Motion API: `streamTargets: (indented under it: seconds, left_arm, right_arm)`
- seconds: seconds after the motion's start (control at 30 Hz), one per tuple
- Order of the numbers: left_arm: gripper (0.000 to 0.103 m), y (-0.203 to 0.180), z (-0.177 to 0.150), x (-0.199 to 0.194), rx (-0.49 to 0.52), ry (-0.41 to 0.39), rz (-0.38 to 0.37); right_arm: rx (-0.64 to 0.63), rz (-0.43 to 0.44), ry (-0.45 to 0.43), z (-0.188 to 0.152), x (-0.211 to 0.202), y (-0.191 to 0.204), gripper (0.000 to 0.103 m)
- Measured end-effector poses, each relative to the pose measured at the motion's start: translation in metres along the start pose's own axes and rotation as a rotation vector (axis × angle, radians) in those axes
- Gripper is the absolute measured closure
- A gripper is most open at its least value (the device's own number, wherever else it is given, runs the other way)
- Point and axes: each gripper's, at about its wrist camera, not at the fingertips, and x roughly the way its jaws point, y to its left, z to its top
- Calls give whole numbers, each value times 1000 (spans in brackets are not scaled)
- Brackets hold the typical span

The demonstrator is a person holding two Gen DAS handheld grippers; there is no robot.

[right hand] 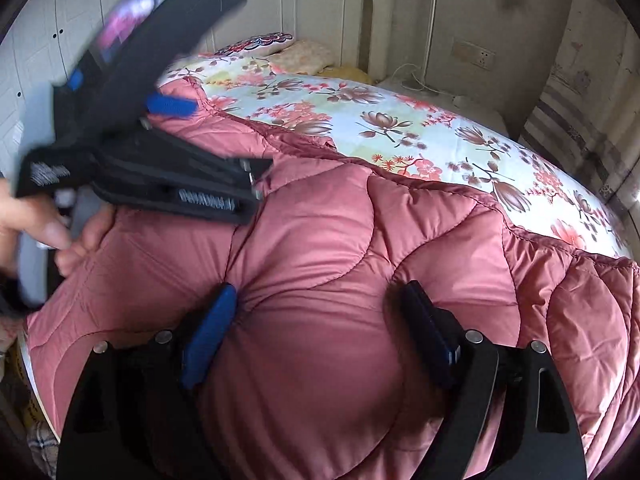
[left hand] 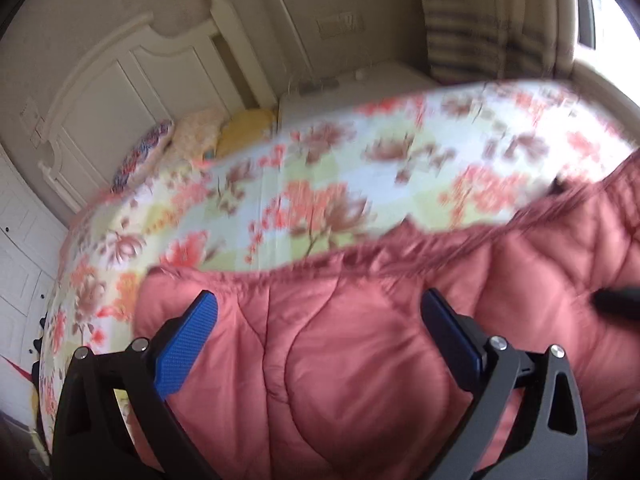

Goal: Fold large clothes

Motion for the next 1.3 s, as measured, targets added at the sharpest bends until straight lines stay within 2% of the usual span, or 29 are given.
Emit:
streamTargets:
  seconds: [0.03,0.1,0.13,0.2,0.23,0.3,0.37,0.43,0.5,0.57,0.63,0.7,0.73,0.77,0.8,0.83,0.87,0.97,1.1,1.13,1.2,1.27,1.3]
  left_arm:
    - [2,-2,2,-14,-17,-43,-51]
    - [2,-12,3,-24,-6,-77,-111]
    - [2,-24,1,-17,31,-63,-102]
    - [2,-40,-6,8,85,5,-37]
    - [2,-43,-12,24,84,43,-36]
    - [2,-28,-11,31,-7,52,-120]
    - [2,-17,-11,37,-60,72,-158]
    - [2,-16,-12,37,-64,69,-161]
    - [2,-18,-13,37,-56,61,-146]
    - [2,-19,-14,36,-57,57,-143]
    - [2,-19,-14,36,-59,56,-145]
    - [2,-18,-13,37,-62,54,-148]
    - [2,-17,-14,35,-64,53,-148]
    - [2,-17,-14,35,-66,52,-152]
    - [2,-17,-14,35,-68,51,-153]
    - [2,-16,-14,35,-70,51,-153]
    - [2,-16,-14,35,-71,51,-153]
    - [2,-16,-14,35,-71,51,-152]
    - [2,-15,-14,35,-75,49,-155]
    - [2,-15,-14,36,-77,49,-157]
    - [2,-14,-14,36,-80,48,-165]
    - [2,-13,-14,36,-84,47,-171]
    - [2,-13,-15,36,-85,46,-170]
  right_arm:
    - [0,0,-3,-2,0,3,23]
    - [0,-1,-4,-3,0,3,23]
    - [-1,-2,-5,-3,0,3,23]
    - [-2,-8,-13,-4,-1,5,22]
    - [-3,-11,-17,-4,-3,5,22]
    - [-7,-31,-22,-5,-4,7,21]
    - [-9,-42,-23,-4,-7,8,20]
    - [-2,-39,-7,-1,-18,6,20]
    - [-21,-87,-49,2,-39,-1,20]
    - [-2,-188,-98,5,-61,-26,19]
    - [92,-255,-98,5,-72,-68,16]
    - [196,-342,-30,-6,-64,-114,16]
    - [244,-352,18,-14,-53,-133,16]
    - [309,-314,74,-27,-36,-153,15]
    - [386,-217,77,-37,-26,-166,11]
    - [426,-173,65,-41,-24,-173,10]
    - [435,-165,66,-39,-27,-176,10]
    - [375,-213,77,-30,-39,-167,11]
    - [451,-268,-34,-41,-76,-181,10]
    - [480,-270,-33,-47,-77,-187,10]
    - [535,-241,45,-68,-58,-200,10]
    - [574,-184,24,-76,-59,-206,10]
    - [579,-211,19,-75,-66,-207,11]
